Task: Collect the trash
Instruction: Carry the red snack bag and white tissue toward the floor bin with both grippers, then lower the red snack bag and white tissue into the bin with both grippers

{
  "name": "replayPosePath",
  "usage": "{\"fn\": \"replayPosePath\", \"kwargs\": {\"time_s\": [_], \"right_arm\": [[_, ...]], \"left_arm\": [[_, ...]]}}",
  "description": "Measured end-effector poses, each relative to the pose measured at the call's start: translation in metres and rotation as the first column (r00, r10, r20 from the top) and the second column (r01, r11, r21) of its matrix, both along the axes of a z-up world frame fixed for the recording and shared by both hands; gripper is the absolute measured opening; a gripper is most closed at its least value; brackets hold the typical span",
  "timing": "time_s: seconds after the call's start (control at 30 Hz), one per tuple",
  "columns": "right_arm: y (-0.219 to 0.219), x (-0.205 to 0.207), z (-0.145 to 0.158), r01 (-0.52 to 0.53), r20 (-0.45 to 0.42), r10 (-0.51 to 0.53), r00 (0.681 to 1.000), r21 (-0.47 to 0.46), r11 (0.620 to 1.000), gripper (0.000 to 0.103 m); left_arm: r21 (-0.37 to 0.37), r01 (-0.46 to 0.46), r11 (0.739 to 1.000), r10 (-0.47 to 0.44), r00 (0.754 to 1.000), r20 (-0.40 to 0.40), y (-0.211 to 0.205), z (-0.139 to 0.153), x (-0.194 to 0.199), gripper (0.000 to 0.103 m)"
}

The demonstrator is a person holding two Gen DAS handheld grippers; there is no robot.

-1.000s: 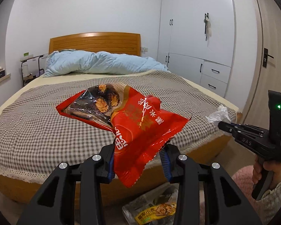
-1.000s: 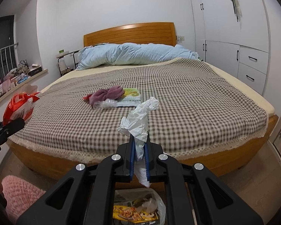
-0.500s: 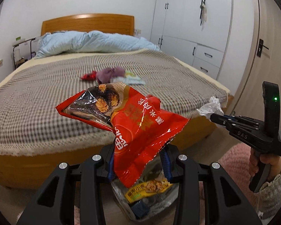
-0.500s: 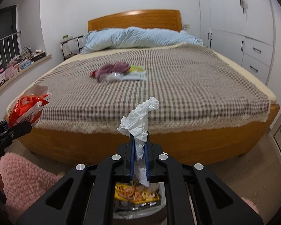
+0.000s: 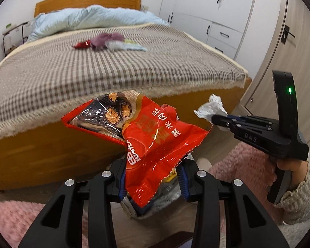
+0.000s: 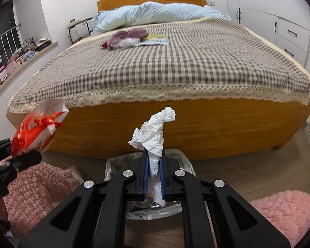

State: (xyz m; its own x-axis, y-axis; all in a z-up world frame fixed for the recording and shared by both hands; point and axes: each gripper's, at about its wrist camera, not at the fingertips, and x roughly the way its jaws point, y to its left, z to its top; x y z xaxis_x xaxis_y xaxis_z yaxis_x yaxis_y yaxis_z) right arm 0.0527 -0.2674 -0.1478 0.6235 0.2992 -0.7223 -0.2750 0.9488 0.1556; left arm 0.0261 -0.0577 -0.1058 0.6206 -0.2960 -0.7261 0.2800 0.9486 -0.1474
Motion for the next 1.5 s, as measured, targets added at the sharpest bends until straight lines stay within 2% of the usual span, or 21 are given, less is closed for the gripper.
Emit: {"fn": "replayPosePath", "kwargs": {"time_s": [0.4, 0.53, 0.7, 0.93, 1.17, 1.33, 1.5], "right_arm": [[0.006, 0.027, -0.059, -0.013, -0.157, 0.009, 0.988, -0.028, 1.000, 0.009], [0.013, 0.040, -0.074, -0.018, -0.197, 0.013, 0.980, -0.027, 0.999, 0.009], [0.019, 0.050, -0.094, -0.019, -0.223, 0.005, 0.975, -0.060, 0.998, 0.009], [0.017, 0.066, -0.127, -0.006, -0.262, -0.013, 0.965, -0.072, 0.997, 0.009], [0.026, 0.086, -0.165, -0.003, -0.339, -0.021, 0.940, -0.070, 0.998, 0.009], [0.028, 0.091, -0.184, -0.004, -0.385, -0.026, 0.922, -0.075, 0.997, 0.009], [0.029, 0.097, -0.193, -0.010, -0.407, -0.026, 0.913, -0.085, 0.996, 0.009]], "left_arm": [[0.018, 0.055, 0.998, -0.051, 0.983, -0.176, -0.022, -0.066, 0.024, 0.037], [-0.005, 0.076, 0.997, -0.074, 0.964, -0.254, -0.026, -0.093, 0.036, 0.037], [-0.012, 0.101, 0.995, -0.099, 0.947, -0.306, -0.033, -0.119, 0.052, 0.037], [-0.057, 0.103, 0.993, -0.118, 0.893, -0.434, -0.042, -0.165, 0.085, 0.037], [-0.047, 0.049, 0.998, -0.067, 0.858, -0.509, -0.041, -0.206, 0.114, 0.037], [-0.067, 0.011, 0.998, -0.045, 0.846, -0.531, -0.035, -0.230, 0.128, 0.037], [-0.115, -0.034, 0.993, -0.043, 0.798, -0.601, -0.028, -0.253, 0.137, 0.037]]}}
